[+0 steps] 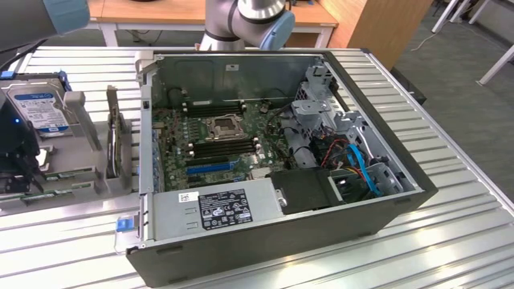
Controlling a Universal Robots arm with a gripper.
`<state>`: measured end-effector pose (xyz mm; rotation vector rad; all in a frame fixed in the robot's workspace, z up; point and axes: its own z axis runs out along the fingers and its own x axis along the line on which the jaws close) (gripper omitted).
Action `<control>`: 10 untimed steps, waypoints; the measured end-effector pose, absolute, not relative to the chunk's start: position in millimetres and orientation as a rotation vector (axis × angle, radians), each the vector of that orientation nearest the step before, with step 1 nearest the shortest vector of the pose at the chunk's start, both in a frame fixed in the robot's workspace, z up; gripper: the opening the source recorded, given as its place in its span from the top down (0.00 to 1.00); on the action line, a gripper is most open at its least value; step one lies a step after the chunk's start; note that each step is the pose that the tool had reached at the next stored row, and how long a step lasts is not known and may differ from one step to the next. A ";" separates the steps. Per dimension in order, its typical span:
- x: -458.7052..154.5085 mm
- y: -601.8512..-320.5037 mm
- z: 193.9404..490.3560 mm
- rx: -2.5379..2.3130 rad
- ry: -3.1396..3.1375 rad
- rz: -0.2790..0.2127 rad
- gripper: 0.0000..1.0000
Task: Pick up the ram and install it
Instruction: 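Pick up the ram and move it above insertion slot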
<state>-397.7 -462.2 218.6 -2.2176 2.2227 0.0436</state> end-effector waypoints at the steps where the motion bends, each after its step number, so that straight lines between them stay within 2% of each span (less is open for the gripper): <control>1: -397.7 -462.2 217.9 -2.218 2.223 0.044 0.70; 10: -397.7 -463.5 217.2 -2.218 2.223 0.044 0.70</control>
